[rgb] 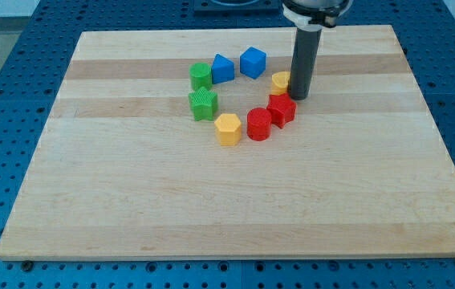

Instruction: Place yellow heart to the top of red star

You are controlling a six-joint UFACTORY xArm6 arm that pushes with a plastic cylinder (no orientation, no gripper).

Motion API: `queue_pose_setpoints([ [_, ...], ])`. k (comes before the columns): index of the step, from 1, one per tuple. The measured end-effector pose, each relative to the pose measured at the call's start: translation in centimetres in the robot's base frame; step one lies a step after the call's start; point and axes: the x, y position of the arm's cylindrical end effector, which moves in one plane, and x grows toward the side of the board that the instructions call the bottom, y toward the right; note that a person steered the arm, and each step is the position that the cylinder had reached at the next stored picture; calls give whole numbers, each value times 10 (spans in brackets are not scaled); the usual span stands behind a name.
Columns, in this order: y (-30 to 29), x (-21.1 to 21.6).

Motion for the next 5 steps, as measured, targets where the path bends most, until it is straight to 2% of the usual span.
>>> queue_pose_setpoints([
  [4,-6,-8],
  [5,7,-8],
])
